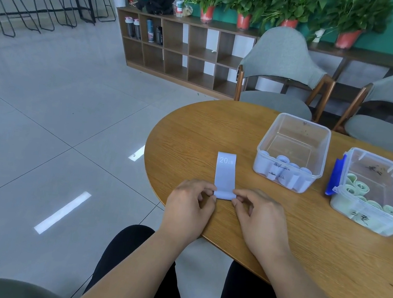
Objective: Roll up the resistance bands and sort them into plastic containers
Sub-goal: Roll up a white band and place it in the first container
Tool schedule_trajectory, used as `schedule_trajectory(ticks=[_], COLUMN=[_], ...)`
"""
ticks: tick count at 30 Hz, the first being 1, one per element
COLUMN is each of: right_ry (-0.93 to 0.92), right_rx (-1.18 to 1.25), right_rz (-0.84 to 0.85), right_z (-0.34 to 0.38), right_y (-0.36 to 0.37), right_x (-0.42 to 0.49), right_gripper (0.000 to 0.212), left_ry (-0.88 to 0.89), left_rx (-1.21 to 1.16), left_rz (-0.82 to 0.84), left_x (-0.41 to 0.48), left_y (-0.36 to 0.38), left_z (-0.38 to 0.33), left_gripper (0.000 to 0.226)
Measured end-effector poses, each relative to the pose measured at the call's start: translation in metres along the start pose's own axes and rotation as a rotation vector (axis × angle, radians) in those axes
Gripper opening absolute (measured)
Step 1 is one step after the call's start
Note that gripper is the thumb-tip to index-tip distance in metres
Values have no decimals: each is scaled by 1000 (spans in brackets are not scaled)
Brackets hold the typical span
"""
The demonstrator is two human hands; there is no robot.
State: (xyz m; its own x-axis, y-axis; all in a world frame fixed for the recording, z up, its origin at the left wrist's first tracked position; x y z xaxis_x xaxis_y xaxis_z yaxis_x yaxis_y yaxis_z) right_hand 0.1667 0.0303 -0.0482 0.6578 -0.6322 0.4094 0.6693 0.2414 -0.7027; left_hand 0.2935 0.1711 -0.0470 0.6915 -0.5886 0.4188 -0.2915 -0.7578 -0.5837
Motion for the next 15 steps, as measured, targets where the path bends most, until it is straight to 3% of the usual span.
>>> schedule_trajectory(ticks=[5, 11, 15], right_ry=[46, 35, 30], right_rx=[84, 56, 26], right_rz=[8, -8, 4], right_z=[4, 3, 0], right_y=[-4, -3, 0], right_x=[-1, 0, 0], right_gripper=[25, 13, 23], left_ry=[-17, 5, 10], left_rx=[-33, 11, 16], left_rz=[-8, -9, 8], left_x=[0, -1, 0], left_y=[0, 0, 1], left_z=[-1, -2, -1], left_gripper=[22, 13, 18])
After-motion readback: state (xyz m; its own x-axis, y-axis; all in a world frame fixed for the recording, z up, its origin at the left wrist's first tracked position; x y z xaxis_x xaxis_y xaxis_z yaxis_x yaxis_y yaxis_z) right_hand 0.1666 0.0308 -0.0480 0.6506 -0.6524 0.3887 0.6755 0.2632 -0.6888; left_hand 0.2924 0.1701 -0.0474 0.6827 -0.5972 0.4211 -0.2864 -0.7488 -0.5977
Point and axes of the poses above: each hand's wrist, its own x-axis towards the middle knuckle, its own y-axis out of the palm, z = x × y, the point moved 1 cm from there along x, towards the middle knuckle
